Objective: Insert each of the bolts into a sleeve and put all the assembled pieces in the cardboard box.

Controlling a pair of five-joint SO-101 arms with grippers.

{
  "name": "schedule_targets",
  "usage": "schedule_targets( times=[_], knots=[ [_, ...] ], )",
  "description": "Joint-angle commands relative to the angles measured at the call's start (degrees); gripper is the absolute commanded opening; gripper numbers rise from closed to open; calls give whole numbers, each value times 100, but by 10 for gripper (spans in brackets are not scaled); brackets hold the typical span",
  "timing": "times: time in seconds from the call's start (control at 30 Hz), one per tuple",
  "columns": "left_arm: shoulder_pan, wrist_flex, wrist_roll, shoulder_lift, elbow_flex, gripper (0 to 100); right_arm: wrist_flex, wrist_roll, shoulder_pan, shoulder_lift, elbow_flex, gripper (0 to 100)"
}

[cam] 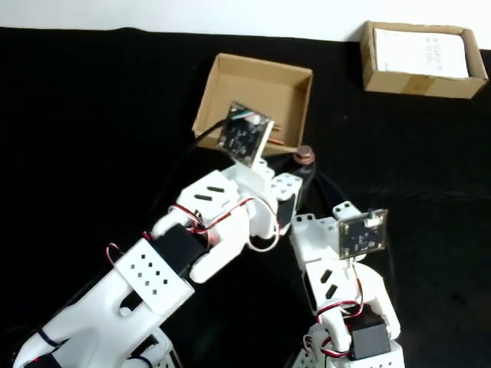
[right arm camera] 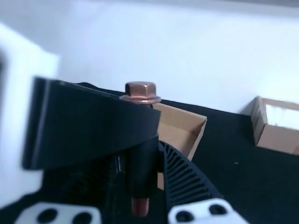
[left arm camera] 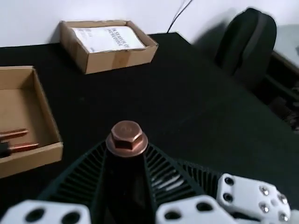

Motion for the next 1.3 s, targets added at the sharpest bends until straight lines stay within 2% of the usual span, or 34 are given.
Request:
schedule_targets(
  times=[0.0,0.2,0.27,0.47,0.7,0.8,0.97,1.13,1.27],
  knots=[
    [66,378,9,-13,-119,30,-163,97,40,-31,-31,7],
    [22,1389,18,-198,-286,262,-163,70,48,13,-31,7],
    [-119,1881,26,-488,-382,291,-171,62,242,22,-31,7],
    [-716,2716,0,-1965,-233,213,-453,-334,927,312,-101,6],
    [-1525,2901,0,-4101,1015,4,-1209,-343,945,2246,-1332,6],
    [-1982,2884,-9,-5042,1807,20,-1490,-334,936,3486,-2097,6],
    [-2941,2330,-9,-6290,2941,20,-2062,-299,910,5833,-3618,6],
    [-4048,1960,0,-6105,3345,20,-2123,-237,840,8084,-5473,6],
    [-4699,1873,0,-6105,3820,20,-2123,580,664,9666,-6695,6]
  ],
)
